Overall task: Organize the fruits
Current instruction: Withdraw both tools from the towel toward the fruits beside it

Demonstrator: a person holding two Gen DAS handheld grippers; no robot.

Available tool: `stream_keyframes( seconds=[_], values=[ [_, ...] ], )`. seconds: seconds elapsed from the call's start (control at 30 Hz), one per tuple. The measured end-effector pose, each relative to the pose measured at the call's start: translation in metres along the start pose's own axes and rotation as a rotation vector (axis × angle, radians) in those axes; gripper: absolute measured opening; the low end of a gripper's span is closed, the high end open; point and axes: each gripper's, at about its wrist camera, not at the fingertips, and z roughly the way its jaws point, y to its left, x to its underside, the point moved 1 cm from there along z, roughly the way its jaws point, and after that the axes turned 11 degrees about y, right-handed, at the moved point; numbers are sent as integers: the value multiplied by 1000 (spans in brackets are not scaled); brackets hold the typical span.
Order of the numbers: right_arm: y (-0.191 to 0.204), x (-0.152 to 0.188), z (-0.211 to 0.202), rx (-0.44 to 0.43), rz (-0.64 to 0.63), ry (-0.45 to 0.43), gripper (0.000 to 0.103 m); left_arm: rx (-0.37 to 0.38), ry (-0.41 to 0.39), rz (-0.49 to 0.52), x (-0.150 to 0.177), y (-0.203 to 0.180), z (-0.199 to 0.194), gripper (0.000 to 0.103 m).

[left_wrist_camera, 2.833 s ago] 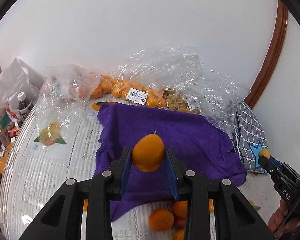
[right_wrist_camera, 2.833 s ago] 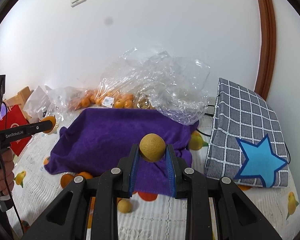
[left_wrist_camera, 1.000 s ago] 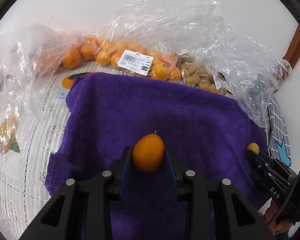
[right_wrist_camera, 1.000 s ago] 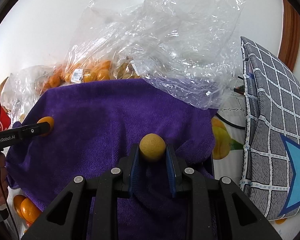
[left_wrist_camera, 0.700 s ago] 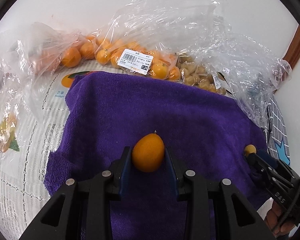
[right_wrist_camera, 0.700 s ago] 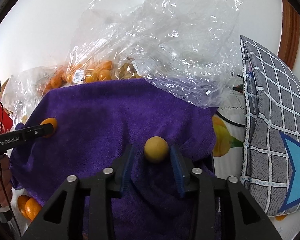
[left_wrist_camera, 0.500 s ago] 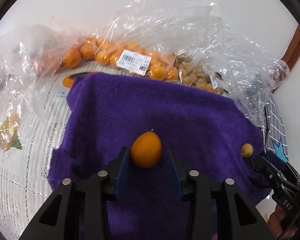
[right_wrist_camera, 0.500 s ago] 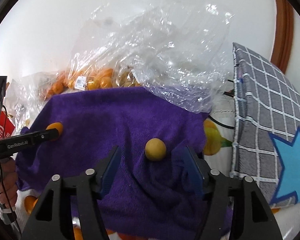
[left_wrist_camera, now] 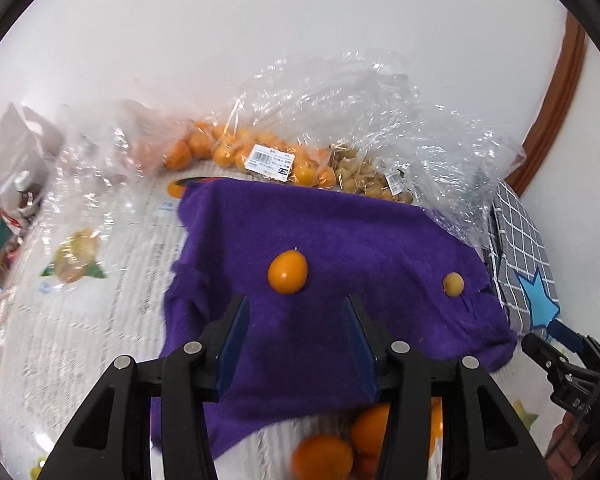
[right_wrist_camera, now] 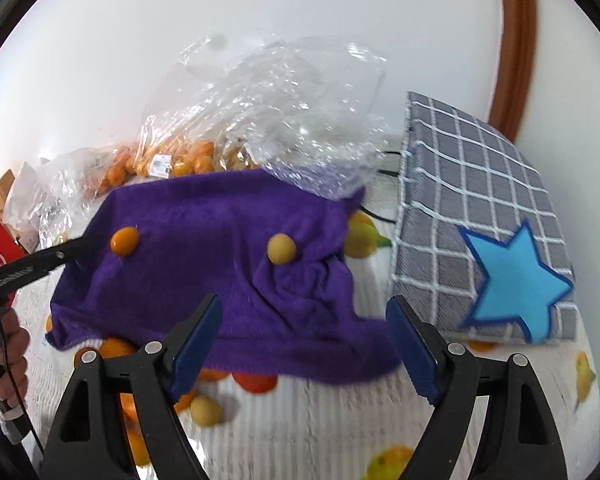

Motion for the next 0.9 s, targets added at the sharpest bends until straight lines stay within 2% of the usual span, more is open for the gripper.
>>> stream_keyframes(
  seconds=[0.17,0.33,0.43,0.67,0.73,0.8,0.9],
  values=[
    [-4,18,-15,64,12,8,86,2,-24,-9,19,1,-23,46],
    [-16,37,-34,24,46,-32,86,31,-30,-18,36,-2,-43,46],
    [-22,46,-41,32,49,-42,86,52,-32,-10,47,-9,-53,46],
    [-34,65,-57,23,47,-83,86,25,-53,31,64,-22,-74,46],
    [-36,71,-60,-2,27,-94,86,20,-58,32,66,-23,-78,46],
    [-37,75,-61,-40,24,-85,86,16,-62,34,70,-23,-82,46],
    [-37,80,-59,-45,38,-72,86,-2,-66,43,75,-24,-85,46]
  ],
)
